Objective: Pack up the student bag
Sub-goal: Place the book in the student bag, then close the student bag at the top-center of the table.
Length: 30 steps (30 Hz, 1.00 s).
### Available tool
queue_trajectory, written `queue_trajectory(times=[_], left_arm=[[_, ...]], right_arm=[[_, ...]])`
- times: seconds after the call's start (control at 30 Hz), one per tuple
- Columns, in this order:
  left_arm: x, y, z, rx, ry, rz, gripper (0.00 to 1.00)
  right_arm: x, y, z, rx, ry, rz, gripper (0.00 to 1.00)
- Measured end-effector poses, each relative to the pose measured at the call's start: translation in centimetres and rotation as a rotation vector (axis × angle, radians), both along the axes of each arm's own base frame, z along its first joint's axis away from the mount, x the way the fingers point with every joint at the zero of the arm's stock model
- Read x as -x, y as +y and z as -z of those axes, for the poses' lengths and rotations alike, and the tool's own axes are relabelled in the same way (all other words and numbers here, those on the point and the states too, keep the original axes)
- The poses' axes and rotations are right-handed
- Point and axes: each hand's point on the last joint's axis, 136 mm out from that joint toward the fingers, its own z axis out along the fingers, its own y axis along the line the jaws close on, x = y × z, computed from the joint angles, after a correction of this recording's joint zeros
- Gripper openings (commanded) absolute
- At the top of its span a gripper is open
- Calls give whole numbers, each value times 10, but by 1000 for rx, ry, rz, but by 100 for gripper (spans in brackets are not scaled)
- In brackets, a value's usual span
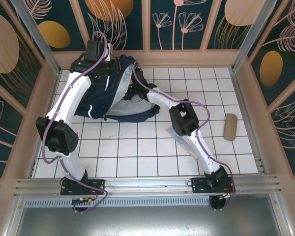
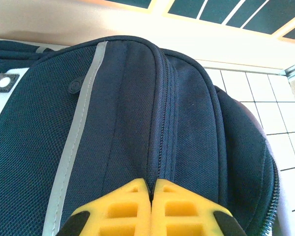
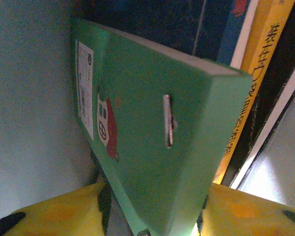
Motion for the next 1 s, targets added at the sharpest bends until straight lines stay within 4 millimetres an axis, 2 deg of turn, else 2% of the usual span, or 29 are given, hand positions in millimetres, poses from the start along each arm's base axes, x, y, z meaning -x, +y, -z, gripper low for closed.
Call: queue_trajectory(times=[0.13,0.2,0.4,0.47,0.53,0.6,0.83,1.0], left_arm=[[-1,0,3,0,1,0,0],[-1,-1,6,-1,3,1,0],[-1,-5,16,10,6,14,0],[0,-6,18,17,8,18,0],[2,-6,19,26,8,22,0],[4,-8,22,39,9,31,0],[11,-20,42,117,32,65,0],[19,-41,53,153,52,97,0]], right_arm=[[11,-16,6,58,2,6,65],[17,-25,1,84,-13,11,68],[35,-60,-43,133,-108,42,71],[44,-77,-57,148,-129,63,71],[51,-97,-62,170,-143,87,71],[60,-119,-59,201,-140,115,70],[90,-198,-32,334,-93,222,70],[99,-248,-34,371,-85,322,70]])
